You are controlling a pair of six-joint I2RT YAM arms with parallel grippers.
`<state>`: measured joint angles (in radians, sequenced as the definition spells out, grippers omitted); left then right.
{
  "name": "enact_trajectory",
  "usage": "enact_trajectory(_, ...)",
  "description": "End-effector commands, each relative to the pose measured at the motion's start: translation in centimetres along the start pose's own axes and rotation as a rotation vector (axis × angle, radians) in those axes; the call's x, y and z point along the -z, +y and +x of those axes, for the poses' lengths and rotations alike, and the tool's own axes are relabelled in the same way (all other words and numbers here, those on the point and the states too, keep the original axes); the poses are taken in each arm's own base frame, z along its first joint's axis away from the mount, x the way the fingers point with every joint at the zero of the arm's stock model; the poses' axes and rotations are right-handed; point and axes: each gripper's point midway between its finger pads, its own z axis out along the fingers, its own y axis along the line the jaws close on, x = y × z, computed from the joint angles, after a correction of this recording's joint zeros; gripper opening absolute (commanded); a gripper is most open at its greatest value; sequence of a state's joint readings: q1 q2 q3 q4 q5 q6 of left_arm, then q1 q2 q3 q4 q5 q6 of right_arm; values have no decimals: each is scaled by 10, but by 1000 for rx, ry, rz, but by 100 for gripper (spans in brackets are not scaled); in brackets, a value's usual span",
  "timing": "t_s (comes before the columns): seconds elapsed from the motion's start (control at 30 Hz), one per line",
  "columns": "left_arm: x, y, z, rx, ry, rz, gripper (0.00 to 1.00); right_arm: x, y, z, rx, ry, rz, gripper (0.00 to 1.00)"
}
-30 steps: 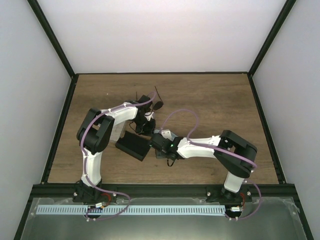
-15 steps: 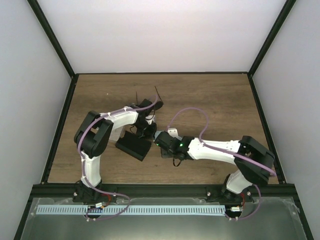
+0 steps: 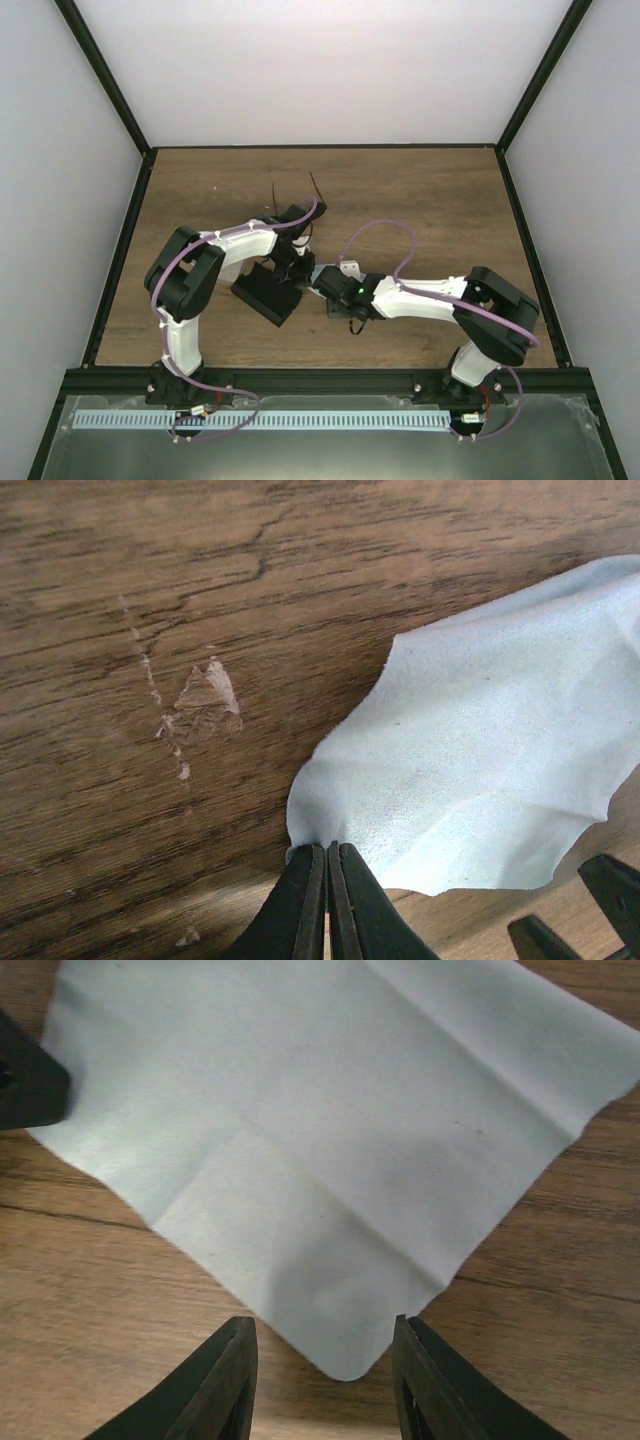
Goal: Organize the sunglasses
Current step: Adjust the glasses cleaning cloth at the center of the board.
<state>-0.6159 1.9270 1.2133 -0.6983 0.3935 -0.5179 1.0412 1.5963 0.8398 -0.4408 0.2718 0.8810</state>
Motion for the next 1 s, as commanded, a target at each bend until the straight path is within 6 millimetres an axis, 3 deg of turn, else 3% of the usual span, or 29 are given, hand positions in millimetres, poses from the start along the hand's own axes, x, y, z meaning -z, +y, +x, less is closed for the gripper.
enact_trajectory(0.0,3,-1,0,0,-8,-7,4,-8,-8,0,-26,2,22,39)
enact_trajectory(0.37,3,-2,0,-2,-6,-4,4,-22,-13,14,6,51,55,37)
enact_trajectory(0.53,4,-3,-2,-2,-12,-3,4,-28,-14,22,53,92,112,13)
enact_trajectory(0.67,5,-4,-4,-3,-17,1,4,-33,-13,33,68,121,127,1)
enact_trajectory(0.8,10,-7,-7,-10,-30,2,4,-20,-15,22,54,95,139,1)
enact_trajectory(0.97,37,-25,-20,-31,-91,26,4,27,-11,-22,-29,19,59,1)
